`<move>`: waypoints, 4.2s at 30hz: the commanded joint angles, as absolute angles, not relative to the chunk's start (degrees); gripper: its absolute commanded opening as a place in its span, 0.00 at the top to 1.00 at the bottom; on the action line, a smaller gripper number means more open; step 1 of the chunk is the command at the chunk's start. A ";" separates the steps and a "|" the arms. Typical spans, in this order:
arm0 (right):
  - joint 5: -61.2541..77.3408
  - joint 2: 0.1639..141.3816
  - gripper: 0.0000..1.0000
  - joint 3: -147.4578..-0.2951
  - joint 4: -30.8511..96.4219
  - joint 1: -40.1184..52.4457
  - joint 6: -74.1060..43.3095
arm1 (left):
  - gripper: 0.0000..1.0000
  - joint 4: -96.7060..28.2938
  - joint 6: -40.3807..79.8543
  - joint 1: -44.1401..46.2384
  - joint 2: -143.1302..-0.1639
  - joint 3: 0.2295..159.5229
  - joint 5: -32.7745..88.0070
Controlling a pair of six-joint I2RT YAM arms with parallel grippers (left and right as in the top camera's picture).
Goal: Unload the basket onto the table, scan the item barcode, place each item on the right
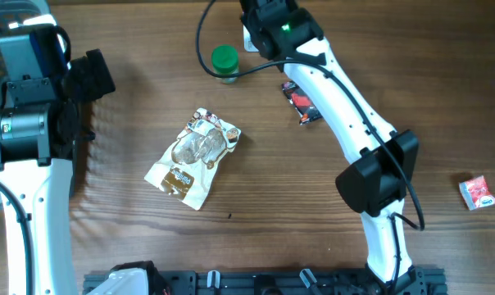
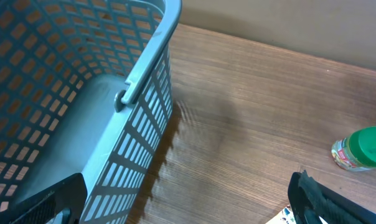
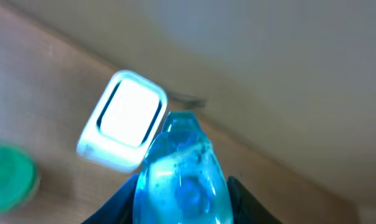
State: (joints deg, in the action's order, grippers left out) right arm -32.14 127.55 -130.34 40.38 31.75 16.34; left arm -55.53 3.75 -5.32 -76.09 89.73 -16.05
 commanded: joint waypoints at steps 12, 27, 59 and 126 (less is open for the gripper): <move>-53.23 145.27 0.86 -132.31 7.88 32.16 49.45 | 0.00 -55.40 3.46 -5.69 -75.42 90.06 -16.36; -55.51 154.21 0.88 -132.27 -6.17 35.83 57.30 | 0.00 -55.40 3.46 -5.69 -75.42 90.06 -16.36; -66.06 133.32 0.90 -132.27 -4.54 36.69 51.66 | 0.00 -55.40 3.46 -5.69 -75.42 90.06 -16.36; 10.39 118.96 0.00 -122.28 68.79 -8.25 -20.82 | 0.00 -55.37 3.46 -5.69 -75.42 90.08 -16.36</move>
State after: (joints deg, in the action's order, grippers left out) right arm 3.62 118.52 -122.02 67.40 -20.69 -15.99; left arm -55.53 3.75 -5.32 -76.09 89.73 -16.05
